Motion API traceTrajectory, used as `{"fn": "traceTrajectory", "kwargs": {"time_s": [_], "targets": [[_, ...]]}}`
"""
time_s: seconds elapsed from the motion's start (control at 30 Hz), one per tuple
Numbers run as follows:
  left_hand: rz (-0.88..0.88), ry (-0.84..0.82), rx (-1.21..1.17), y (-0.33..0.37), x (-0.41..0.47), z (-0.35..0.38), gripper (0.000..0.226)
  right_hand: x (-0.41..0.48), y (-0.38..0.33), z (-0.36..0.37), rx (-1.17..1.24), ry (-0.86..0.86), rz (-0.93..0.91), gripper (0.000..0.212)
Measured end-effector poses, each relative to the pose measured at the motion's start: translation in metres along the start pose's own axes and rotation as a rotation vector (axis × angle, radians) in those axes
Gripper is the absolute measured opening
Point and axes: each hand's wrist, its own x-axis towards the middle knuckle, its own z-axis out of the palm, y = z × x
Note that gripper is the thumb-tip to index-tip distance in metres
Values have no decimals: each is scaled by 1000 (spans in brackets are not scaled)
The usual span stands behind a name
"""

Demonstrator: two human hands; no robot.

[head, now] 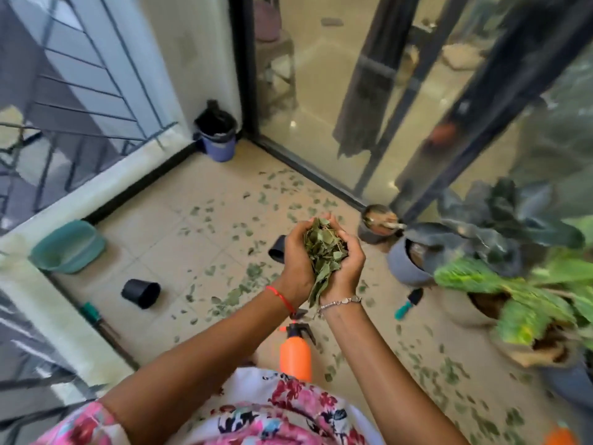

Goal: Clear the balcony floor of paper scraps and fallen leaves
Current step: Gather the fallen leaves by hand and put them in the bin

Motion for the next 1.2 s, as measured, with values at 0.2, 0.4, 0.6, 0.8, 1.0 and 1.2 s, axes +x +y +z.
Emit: {"fn": "traceTrajectory", "kwargs": {"time_s": [0.2, 0.4, 0.6, 0.8, 1.0, 1.2], "targets": [[211, 59, -68, 154, 48, -15, 33, 61, 117, 99, -134, -69, 148, 28], [351, 93, -135, 254, 98, -21, 32, 123, 192, 162, -255, -142, 215, 21], [404, 123, -199, 346, 178, -19, 27, 211, 254, 226, -316, -167, 281, 35], [402, 132, -265, 448, 268, 5, 23, 309, 307, 308, -378, -158, 336, 50], [425, 142, -290, 542, 346, 31, 22, 396, 352, 388, -411, -119, 378, 33], [338, 184, -310, 619, 457, 40, 26, 507, 392, 448, -356, -27, 402, 30]]}}
